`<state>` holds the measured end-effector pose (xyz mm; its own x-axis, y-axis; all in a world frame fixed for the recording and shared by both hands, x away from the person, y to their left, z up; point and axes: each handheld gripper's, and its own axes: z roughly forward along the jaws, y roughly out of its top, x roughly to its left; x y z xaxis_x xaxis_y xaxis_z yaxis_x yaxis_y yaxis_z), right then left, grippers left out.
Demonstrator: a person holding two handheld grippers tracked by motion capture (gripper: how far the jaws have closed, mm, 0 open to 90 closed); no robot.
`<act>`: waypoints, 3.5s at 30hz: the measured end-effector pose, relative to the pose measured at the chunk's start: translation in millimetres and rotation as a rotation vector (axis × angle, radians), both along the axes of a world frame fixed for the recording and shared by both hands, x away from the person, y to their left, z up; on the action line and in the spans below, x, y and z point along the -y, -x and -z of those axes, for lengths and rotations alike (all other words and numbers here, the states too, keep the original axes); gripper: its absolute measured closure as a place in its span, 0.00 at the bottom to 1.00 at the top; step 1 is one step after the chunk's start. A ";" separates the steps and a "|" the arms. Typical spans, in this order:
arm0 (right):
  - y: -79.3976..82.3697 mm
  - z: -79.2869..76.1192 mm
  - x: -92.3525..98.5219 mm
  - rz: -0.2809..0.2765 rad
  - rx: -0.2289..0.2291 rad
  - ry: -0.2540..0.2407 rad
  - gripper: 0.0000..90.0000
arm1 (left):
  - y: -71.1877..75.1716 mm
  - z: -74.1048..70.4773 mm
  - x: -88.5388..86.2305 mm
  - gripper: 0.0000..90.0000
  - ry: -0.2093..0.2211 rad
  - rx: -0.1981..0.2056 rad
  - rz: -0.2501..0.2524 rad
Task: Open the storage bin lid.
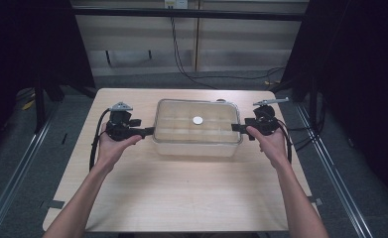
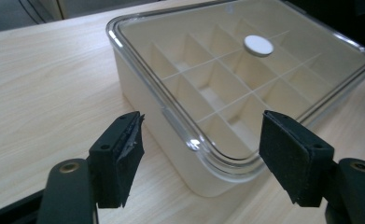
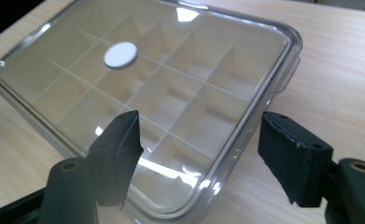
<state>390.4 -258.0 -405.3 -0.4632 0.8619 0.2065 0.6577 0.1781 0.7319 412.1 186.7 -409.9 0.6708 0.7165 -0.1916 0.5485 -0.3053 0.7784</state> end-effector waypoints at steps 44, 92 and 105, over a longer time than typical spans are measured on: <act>-36.7 45.1 -21.2 0.035 -0.116 -0.067 0.09 | -37.7 35.8 34.6 0.23 0.006 -0.115 0.064; -4.5 15.8 0.2 0.128 0.123 -0.217 0.61 | -16.8 22.3 17.0 0.73 0.104 0.057 -0.020; 3.8 2.8 -0.4 0.112 0.153 -0.214 0.66 | -10.1 11.0 10.5 0.82 0.116 0.107 -0.002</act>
